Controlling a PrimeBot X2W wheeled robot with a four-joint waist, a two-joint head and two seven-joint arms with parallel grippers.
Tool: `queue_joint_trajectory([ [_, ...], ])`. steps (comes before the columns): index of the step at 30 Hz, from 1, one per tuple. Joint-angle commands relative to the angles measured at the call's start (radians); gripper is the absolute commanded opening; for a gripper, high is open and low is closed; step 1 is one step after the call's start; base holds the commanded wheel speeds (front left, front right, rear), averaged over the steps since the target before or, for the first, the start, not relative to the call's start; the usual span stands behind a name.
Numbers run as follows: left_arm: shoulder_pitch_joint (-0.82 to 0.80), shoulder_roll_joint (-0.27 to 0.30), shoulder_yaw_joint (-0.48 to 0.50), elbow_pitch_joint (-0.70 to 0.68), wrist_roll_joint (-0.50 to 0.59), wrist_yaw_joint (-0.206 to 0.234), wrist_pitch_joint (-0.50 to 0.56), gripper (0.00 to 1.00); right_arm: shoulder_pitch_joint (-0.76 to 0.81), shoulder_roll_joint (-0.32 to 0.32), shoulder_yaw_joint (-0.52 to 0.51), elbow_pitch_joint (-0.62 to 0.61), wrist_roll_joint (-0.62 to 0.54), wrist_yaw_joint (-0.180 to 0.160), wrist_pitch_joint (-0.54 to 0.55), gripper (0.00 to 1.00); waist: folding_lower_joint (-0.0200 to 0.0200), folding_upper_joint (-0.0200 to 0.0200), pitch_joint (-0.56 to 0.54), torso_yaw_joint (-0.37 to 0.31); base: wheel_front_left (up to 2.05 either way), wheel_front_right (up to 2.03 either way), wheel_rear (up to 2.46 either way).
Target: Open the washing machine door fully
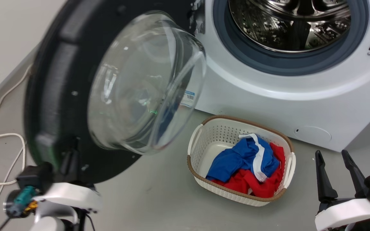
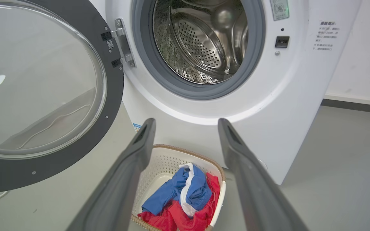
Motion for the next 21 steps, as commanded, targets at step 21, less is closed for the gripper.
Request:
queue_joint_trajectory([
  [21, -0.199, 0.136, 0.219, 0.335, -0.1, -0.081, -0.058, 0.0, -0.06, -0.014, 0.005, 0.005, -0.005, 0.0, 0.005, 1.0, -0.0001, -0.0001, 0.083, -0.082, 0.0, 0.0, 0.0],
])
